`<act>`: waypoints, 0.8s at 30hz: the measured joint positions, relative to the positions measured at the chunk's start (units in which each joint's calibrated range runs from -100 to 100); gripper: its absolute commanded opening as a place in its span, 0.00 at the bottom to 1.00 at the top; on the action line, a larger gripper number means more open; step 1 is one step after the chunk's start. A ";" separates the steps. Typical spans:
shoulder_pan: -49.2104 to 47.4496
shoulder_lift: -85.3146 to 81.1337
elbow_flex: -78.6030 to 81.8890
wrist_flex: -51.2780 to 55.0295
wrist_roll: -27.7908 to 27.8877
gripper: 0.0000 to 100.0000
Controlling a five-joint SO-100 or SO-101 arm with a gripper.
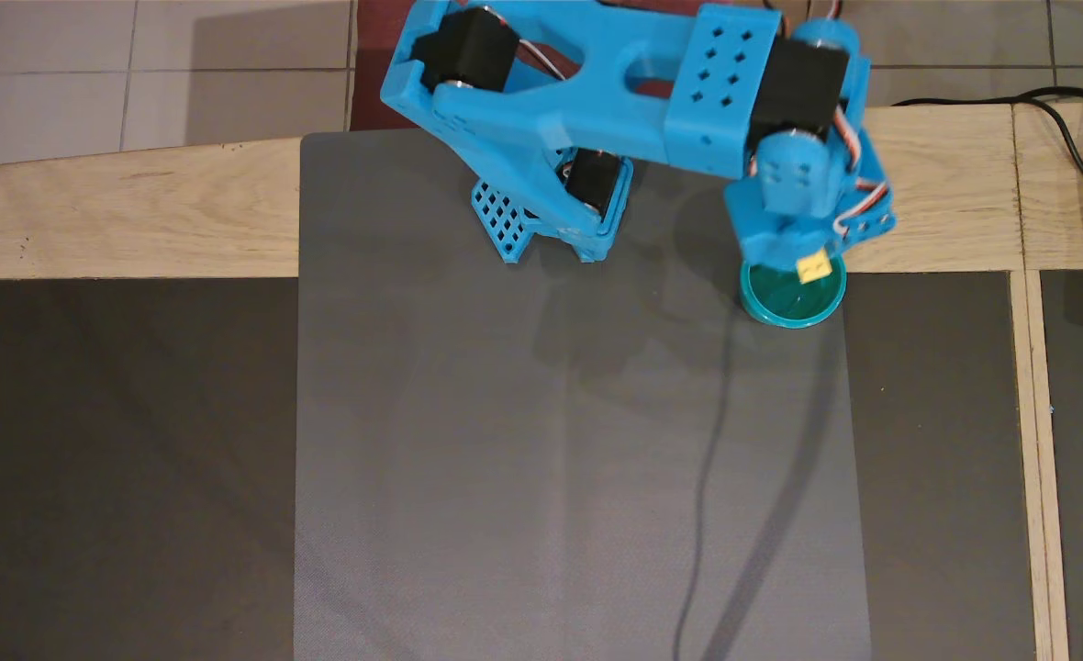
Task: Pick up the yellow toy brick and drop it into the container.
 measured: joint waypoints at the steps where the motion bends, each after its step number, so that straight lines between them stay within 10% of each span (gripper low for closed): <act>1: -0.30 0.09 0.00 -0.18 -0.32 0.00; 24: -0.59 0.09 5.98 -7.04 -0.42 0.02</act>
